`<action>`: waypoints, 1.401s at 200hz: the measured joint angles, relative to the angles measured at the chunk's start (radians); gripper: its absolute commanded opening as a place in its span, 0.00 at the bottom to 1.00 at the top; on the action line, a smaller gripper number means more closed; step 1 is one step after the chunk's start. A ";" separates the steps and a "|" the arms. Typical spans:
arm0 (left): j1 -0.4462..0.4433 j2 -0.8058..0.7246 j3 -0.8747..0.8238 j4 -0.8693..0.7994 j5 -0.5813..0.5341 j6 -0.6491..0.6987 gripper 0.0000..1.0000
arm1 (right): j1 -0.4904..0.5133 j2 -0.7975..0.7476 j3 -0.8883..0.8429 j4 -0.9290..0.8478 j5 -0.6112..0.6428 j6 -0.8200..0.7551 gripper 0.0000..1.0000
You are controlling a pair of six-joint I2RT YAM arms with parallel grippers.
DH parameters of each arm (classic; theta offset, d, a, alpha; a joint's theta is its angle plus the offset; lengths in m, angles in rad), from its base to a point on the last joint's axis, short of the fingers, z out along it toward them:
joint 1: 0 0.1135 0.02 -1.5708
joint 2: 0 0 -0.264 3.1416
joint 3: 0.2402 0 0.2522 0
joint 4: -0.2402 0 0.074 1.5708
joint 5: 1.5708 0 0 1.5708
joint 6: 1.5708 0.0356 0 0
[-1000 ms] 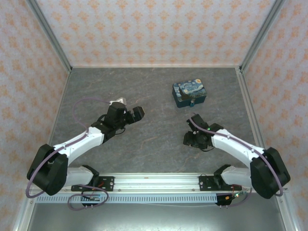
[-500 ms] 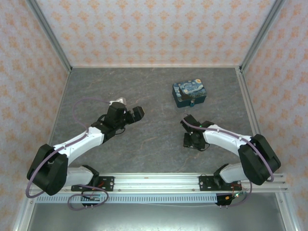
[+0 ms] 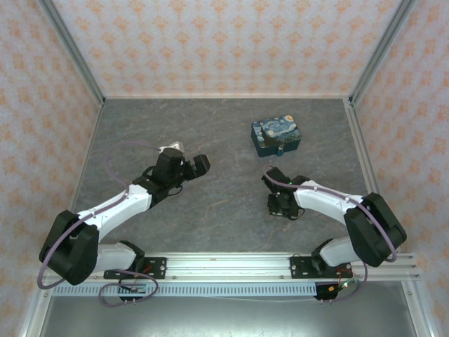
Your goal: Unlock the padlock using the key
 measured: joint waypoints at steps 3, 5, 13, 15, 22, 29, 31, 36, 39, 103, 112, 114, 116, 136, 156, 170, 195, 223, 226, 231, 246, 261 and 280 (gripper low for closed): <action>0.000 0.000 0.000 -0.001 0.000 0.000 1.00 | 0.000 0.000 0.000 0.000 0.000 0.000 0.24; 0.000 0.000 0.000 -0.001 0.000 0.000 1.00 | 0.000 0.001 0.000 0.000 0.000 0.000 0.23; 0.000 0.000 0.001 -0.002 0.000 0.000 1.00 | 0.001 0.001 0.001 0.000 0.000 0.001 0.22; 0.000 0.000 0.002 -0.003 0.000 0.000 1.00 | 0.001 0.001 0.001 0.000 0.000 0.000 0.21; 0.000 0.000 0.003 -0.006 -0.001 0.000 1.00 | 0.003 0.001 0.002 -0.001 0.000 0.000 0.20; 0.000 0.000 0.005 -0.009 -0.002 0.000 1.00 | 0.003 0.001 0.002 -0.002 0.000 0.000 0.19; 0.000 0.000 0.006 -0.010 -0.003 0.000 1.00 | 0.003 0.001 0.002 -0.002 0.001 0.000 0.19; 0.000 0.000 0.007 -0.011 -0.005 0.000 1.00 | 0.003 0.001 0.003 -0.002 0.000 0.000 0.18; 0.000 0.000 0.008 -0.012 -0.006 0.000 1.00 | 0.003 0.001 0.003 -0.003 0.000 0.000 0.18; 0.000 0.000 0.013 -0.022 -0.015 0.000 1.00 | 0.003 0.000 0.019 -0.013 0.011 -0.001 0.05; 0.000 0.000 0.013 -0.025 -0.015 0.001 1.00 | 0.003 -0.002 0.019 -0.013 0.014 -0.001 0.04; 0.000 0.000 0.013 -0.027 -0.015 0.001 1.00 | 0.003 -0.003 0.019 -0.013 0.015 0.000 0.03; 0.000 0.000 0.013 -0.027 -0.015 0.001 1.00 | 0.003 -0.003 0.019 -0.013 0.015 -0.001 0.03; 0.000 -0.001 0.013 -0.038 -0.016 0.003 1.00 | 0.003 -0.010 0.019 -0.016 0.022 -0.005 0.00; 0.000 -0.009 0.015 -0.052 -0.019 0.003 1.00 | 0.004 -0.031 0.019 -0.018 0.034 -0.018 0.00; 0.000 -0.019 0.024 -0.070 -0.019 0.003 1.00 | 0.005 -0.056 0.019 -0.017 0.043 -0.037 0.00; 0.000 -0.042 0.057 -0.100 -0.017 0.000 1.00 | 0.006 -0.130 0.019 -0.012 0.062 -0.089 0.00; 0.000 -0.066 0.098 -0.123 0.006 -0.030 1.00 | 0.018 -0.252 0.020 0.032 0.087 -0.173 0.00; 0.000 -0.069 0.102 -0.124 0.012 -0.035 1.00 | 0.023 -0.269 0.021 0.040 0.091 -0.188 0.00; 0.000 -0.071 0.108 -0.126 0.020 -0.044 1.00 | 0.032 -0.292 0.021 0.056 0.101 -0.209 0.00; 0.000 -0.077 0.125 -0.129 0.053 -0.076 1.00 | 0.071 -0.358 0.027 0.107 0.130 -0.286 0.00; -0.005 -0.083 0.141 -0.129 0.086 -0.108 0.97 | 0.118 -0.417 0.033 0.182 0.163 -0.382 0.00; -0.026 -0.095 0.161 -0.129 0.114 -0.134 0.94 | 0.167 -0.472 0.035 0.291 0.206 -0.516 0.00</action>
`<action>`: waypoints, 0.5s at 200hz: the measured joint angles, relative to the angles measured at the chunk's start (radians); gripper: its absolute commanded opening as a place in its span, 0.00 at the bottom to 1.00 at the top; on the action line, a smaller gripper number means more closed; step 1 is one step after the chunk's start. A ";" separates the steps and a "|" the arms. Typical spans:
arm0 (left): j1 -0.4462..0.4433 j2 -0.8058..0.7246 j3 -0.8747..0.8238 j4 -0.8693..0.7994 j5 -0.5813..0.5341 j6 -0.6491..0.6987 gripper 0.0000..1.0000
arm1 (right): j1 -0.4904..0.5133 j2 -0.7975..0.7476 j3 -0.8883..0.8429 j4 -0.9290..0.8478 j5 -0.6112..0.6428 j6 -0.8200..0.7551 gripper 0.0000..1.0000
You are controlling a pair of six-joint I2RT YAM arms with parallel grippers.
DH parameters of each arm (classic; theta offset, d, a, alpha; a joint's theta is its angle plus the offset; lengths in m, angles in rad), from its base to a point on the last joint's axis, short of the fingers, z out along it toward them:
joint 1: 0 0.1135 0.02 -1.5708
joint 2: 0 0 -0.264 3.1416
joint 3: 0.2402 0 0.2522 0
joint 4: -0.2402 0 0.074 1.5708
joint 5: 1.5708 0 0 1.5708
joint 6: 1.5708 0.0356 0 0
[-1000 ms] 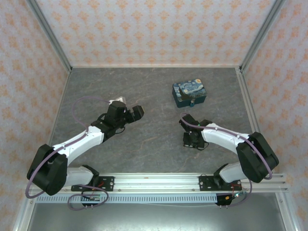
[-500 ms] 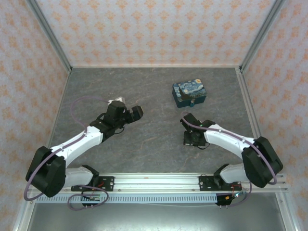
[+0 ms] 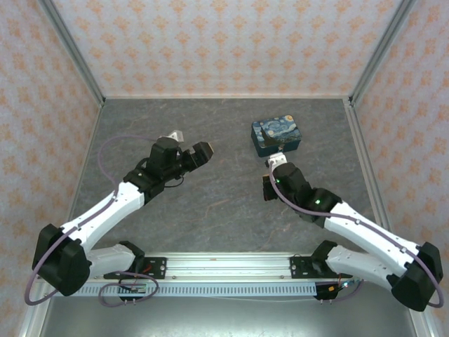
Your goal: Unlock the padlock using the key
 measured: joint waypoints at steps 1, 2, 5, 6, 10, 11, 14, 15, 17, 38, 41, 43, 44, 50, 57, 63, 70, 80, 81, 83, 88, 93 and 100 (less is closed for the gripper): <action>-0.003 -0.002 0.002 0.000 0.001 -0.002 0.94 | 0.002 -0.002 0.000 0.004 0.001 -0.006 0.00; -0.004 -0.002 0.003 0.000 0.002 -0.003 0.94 | 0.003 -0.003 0.000 0.008 0.002 -0.011 0.00; -0.008 -0.005 0.006 0.000 0.004 -0.003 0.94 | 0.007 -0.007 0.000 0.023 0.009 -0.027 0.00; -0.010 -0.006 0.007 0.000 0.005 -0.004 0.94 | 0.009 -0.010 0.000 0.031 0.012 -0.039 0.00; -0.018 -0.011 0.013 0.000 0.007 -0.006 0.93 | 0.014 -0.014 0.000 0.049 0.018 -0.063 0.00; -0.019 -0.012 0.014 -0.001 0.008 -0.007 0.93 | 0.016 -0.016 0.000 0.056 0.021 -0.070 0.00; -0.024 -0.017 0.018 -0.001 0.009 -0.011 0.93 | 0.019 -0.019 0.001 0.070 0.025 -0.094 0.00; -0.025 -0.018 0.019 -0.001 0.010 -0.012 0.93 | 0.020 -0.019 0.001 0.074 0.027 -0.099 0.00; -0.029 -0.021 0.022 -0.001 0.010 -0.012 0.93 | 0.022 -0.021 0.001 0.084 0.029 -0.109 0.00; -0.060 -0.053 0.050 0.000 0.016 -0.019 0.91 | 0.037 -0.023 0.002 0.170 0.038 -0.238 0.00; -0.063 -0.056 0.055 0.001 0.019 -0.020 0.90 | 0.040 -0.022 0.002 0.183 0.037 -0.261 0.00; -0.065 -0.058 0.056 0.001 0.020 -0.019 0.90 | 0.040 -0.022 0.002 0.188 0.037 -0.267 0.00; -0.066 -0.059 0.058 0.001 0.021 -0.019 0.90 | 0.041 -0.021 0.002 0.193 0.037 -0.274 0.00; -0.073 -0.064 0.066 0.001 0.023 -0.019 0.88 | 0.043 -0.020 0.002 0.214 0.035 -0.306 0.00; -0.081 -0.066 0.077 0.002 0.028 -0.019 0.87 | 0.045 -0.018 0.002 0.238 0.029 -0.345 0.00; -0.087 -0.066 0.084 0.003 0.030 -0.018 0.86 | 0.047 -0.016 0.002 0.260 0.026 -0.378 0.00; -0.094 -0.066 0.092 0.005 0.032 -0.017 0.85 | 0.049 -0.014 0.001 0.286 0.019 -0.415 0.00; -0.105 -0.066 0.100 0.006 0.037 -0.015 0.82 | 0.055 -0.013 -0.009 0.332 0.010 -0.471 0.00; -0.105 -0.066 0.101 0.007 0.037 -0.014 0.82 | 0.056 -0.013 -0.011 0.338 0.008 -0.480 0.00; -0.107 -0.066 0.103 0.008 0.037 -0.012 0.81 | 0.057 -0.014 -0.015 0.349 0.006 -0.490 0.00; -0.114 -0.065 0.108 0.008 0.040 -0.011 0.80 | 0.062 -0.014 -0.024 0.370 0.000 -0.520 0.00; -0.120 -0.063 0.115 0.008 0.043 -0.010 0.79 | 0.067 -0.014 -0.034 0.393 -0.005 -0.545 0.00; -0.129 -0.058 0.124 0.013 0.049 -0.005 0.77 | 0.074 -0.013 -0.049 0.417 -0.014 -0.581 0.00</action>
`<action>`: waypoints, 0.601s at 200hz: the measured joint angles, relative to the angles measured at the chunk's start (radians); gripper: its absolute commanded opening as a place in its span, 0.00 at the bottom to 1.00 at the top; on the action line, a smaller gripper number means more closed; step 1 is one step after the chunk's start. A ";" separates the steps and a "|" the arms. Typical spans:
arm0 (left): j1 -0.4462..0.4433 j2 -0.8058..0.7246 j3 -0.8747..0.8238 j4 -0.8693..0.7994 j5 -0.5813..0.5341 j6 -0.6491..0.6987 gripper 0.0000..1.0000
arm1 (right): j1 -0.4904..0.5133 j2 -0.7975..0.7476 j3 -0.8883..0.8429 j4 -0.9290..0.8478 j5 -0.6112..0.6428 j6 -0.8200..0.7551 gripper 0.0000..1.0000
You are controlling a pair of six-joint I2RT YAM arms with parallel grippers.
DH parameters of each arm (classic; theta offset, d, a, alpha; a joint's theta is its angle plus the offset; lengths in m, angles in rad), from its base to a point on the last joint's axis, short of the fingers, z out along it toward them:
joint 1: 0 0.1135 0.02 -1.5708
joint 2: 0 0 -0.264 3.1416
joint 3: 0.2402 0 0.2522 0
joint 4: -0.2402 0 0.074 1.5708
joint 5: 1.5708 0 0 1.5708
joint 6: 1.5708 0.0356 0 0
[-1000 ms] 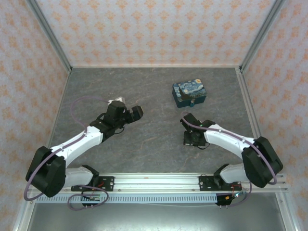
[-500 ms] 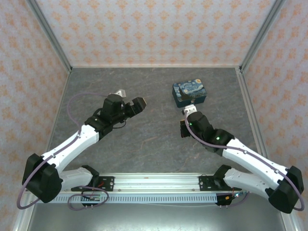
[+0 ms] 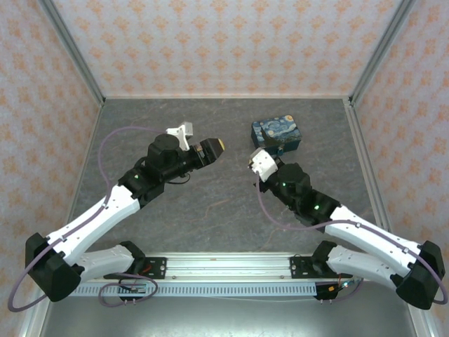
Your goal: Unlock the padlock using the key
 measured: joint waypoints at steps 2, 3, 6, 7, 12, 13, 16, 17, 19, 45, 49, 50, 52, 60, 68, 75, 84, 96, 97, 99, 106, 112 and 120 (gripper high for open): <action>-0.003 0.002 0.003 0.000 0.002 0.002 0.77 | 0.002 0.000 -0.005 0.007 -0.003 -0.012 0.00; -0.005 0.003 0.005 0.001 0.003 0.002 0.76 | 0.003 0.000 -0.008 0.011 -0.005 -0.017 0.00; -0.009 0.006 0.009 0.003 0.005 0.004 0.76 | 0.006 0.000 -0.015 0.021 -0.008 -0.031 0.00; -0.010 0.007 0.010 0.003 0.006 0.003 0.75 | 0.006 0.000 -0.016 0.022 -0.010 -0.035 0.00; -0.018 0.013 0.017 0.006 0.008 0.009 0.74 | 0.010 0.000 -0.025 0.034 -0.014 -0.055 0.00; -0.019 0.014 0.018 0.007 0.008 0.008 0.73 | 0.011 0.000 -0.026 0.035 -0.015 -0.058 0.00; -0.024 0.018 0.022 0.009 0.010 0.011 0.72 | 0.013 0.001 -0.030 0.040 -0.018 -0.068 0.00; -0.025 0.019 0.023 0.010 0.010 0.013 0.72 | 0.013 0.001 -0.032 0.041 -0.019 -0.072 0.00; -0.028 0.022 0.026 0.012 0.011 0.011 0.71 | 0.013 0.001 -0.033 0.043 -0.022 -0.077 0.00; -0.062 0.063 0.046 0.035 0.024 0.019 0.63 | 0.015 0.010 -0.037 0.073 -0.037 -0.129 0.00; -0.066 0.070 0.048 0.037 0.026 0.020 0.63 | 0.015 0.010 -0.037 0.077 -0.039 -0.132 0.00; -0.068 0.072 0.049 0.039 0.027 0.020 0.62 | 0.015 0.010 -0.037 0.078 -0.040 -0.134 0.00; -0.069 0.074 0.050 0.040 0.027 0.020 0.62 | 0.015 0.010 -0.037 0.080 -0.040 -0.137 0.00; -0.080 0.090 0.056 0.043 0.030 0.019 0.61 | 0.015 0.010 -0.037 0.086 -0.043 -0.140 0.00; -0.090 0.105 0.061 0.049 0.032 0.019 0.59 | 0.016 0.011 -0.037 0.090 -0.045 -0.144 0.00; -0.098 0.118 0.066 0.053 0.032 0.019 0.58 | 0.017 0.011 -0.037 0.092 -0.047 -0.147 0.00; -0.108 0.134 0.074 0.055 0.032 0.019 0.56 | 0.017 0.012 -0.037 0.096 -0.048 -0.147 0.00; -0.121 0.156 0.085 0.057 0.032 0.019 0.53 | 0.017 0.015 -0.037 0.101 -0.050 -0.147 0.00; -0.121 0.157 0.086 0.057 0.032 0.019 0.53 | 0.017 0.015 -0.037 0.101 -0.051 -0.147 0.00; -0.122 0.161 0.088 0.057 0.032 0.019 0.53 | 0.017 0.016 -0.037 0.101 -0.051 -0.147 0.00; -0.128 0.172 0.093 0.059 0.032 0.019 0.51 | 0.017 0.017 -0.037 0.101 -0.051 -0.146 0.00; -0.133 0.180 0.097 0.061 0.032 0.019 0.49 | 0.017 0.018 -0.037 0.101 -0.053 -0.146 0.00; -0.137 0.192 0.100 0.061 0.032 0.018 0.47 | 0.017 0.020 -0.037 0.101 -0.056 -0.146 0.00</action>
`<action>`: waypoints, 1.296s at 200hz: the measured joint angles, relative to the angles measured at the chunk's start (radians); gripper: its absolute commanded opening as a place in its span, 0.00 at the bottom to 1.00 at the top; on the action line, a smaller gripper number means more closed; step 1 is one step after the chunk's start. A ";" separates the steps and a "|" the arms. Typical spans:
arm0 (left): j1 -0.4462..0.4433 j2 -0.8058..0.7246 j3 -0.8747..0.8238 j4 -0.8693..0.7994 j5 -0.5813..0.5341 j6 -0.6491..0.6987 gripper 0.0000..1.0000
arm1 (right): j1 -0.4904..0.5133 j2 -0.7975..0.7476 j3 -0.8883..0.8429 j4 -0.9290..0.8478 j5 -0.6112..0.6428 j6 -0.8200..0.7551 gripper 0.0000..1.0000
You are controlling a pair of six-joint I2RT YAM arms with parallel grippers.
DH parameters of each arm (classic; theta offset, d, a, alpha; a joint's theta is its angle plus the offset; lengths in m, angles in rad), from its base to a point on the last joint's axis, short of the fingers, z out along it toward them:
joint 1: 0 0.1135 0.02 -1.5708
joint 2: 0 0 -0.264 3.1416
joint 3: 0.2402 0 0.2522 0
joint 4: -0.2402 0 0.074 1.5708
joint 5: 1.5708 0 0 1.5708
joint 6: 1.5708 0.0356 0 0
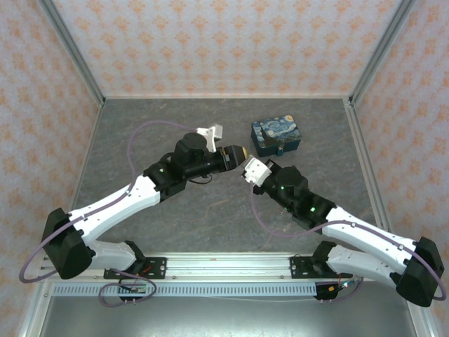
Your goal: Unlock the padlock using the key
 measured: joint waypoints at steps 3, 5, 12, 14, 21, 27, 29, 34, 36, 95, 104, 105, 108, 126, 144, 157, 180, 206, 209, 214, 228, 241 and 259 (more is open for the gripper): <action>-0.002 0.003 0.001 0.001 0.000 -0.002 0.46 | 0.000 0.000 0.000 0.000 -0.002 0.000 0.00; -0.003 0.006 0.002 0.001 0.000 0.000 0.45 | 0.000 0.001 0.000 0.000 -0.002 0.000 0.00; -0.004 0.013 0.004 0.002 0.000 -0.001 0.44 | 0.002 0.002 0.000 0.000 -0.003 0.000 0.00; -0.005 0.015 0.004 0.003 0.000 -0.004 0.43 | 0.002 0.002 0.000 0.000 -0.003 0.000 0.00; -0.007 0.021 0.004 0.003 0.000 -0.007 0.42 | 0.002 0.002 0.000 0.000 -0.006 0.000 0.00; -0.008 0.026 0.004 0.003 0.000 -0.007 0.41 | 0.002 0.002 0.000 0.000 -0.006 0.000 0.00; -0.008 0.027 0.005 0.003 0.000 -0.006 0.41 | 0.002 0.002 0.000 0.000 -0.006 0.000 0.00; -0.008 0.030 0.005 0.003 0.000 -0.007 0.40 | 0.002 0.002 0.000 0.000 -0.008 0.000 0.00; -0.008 0.031 0.005 0.003 0.000 -0.007 0.39 | 0.002 0.002 0.000 0.000 -0.009 0.000 0.00; -0.010 0.058 0.006 0.019 -0.001 -0.015 0.23 | 0.002 0.003 0.000 0.005 -0.013 0.012 0.00; -0.010 0.058 0.006 0.019 -0.001 -0.015 0.20 | 0.002 0.003 0.000 0.006 -0.017 0.016 0.00; -0.010 0.058 0.006 0.019 -0.001 -0.014 0.19 | 0.002 0.003 0.000 0.006 -0.017 0.015 0.00; -0.010 0.058 0.006 0.020 -0.001 -0.019 0.17 | 0.002 0.003 0.000 0.006 -0.018 0.016 0.00; -0.010 0.058 0.007 0.021 -0.001 -0.020 0.07 | 0.002 0.003 0.000 0.006 -0.021 0.023 0.00; -0.010 0.058 0.007 0.018 -0.008 -0.018 0.00 | 0.002 0.003 0.000 0.007 -0.021 0.035 0.05; -0.010 0.058 0.007 0.016 -0.015 -0.015 0.00 | 0.002 0.002 0.000 0.005 -0.027 0.048 0.18; -0.016 0.053 0.008 0.003 -0.042 0.008 0.00 | 0.002 -0.011 -0.001 -0.034 -0.060 0.078 0.35; -0.016 0.027 0.017 -0.050 -0.083 0.076 0.00 | 0.002 -0.061 -0.026 -0.076 -0.107 0.111 0.47; -0.016 0.023 0.019 -0.056 -0.085 0.087 0.00 | 0.002 -0.071 -0.030 -0.083 -0.113 0.121 0.48; -0.016 0.017 0.021 -0.063 -0.092 0.103 0.00 | 0.002 -0.085 -0.037 -0.093 -0.122 0.124 0.51; -0.016 -0.002 0.027 -0.078 -0.102 0.153 0.00 | 0.002 -0.126 -0.057 -0.116 -0.144 0.155 0.57; -0.016 -0.023 0.028 -0.089 -0.103 0.212 0.00 | 0.002 -0.154 -0.066 -0.139 -0.161 0.201 0.60; -0.016 -0.045 0.032 -0.096 -0.097 0.298 0.00 | -0.002 -0.176 -0.068 -0.156 -0.216 0.278 0.61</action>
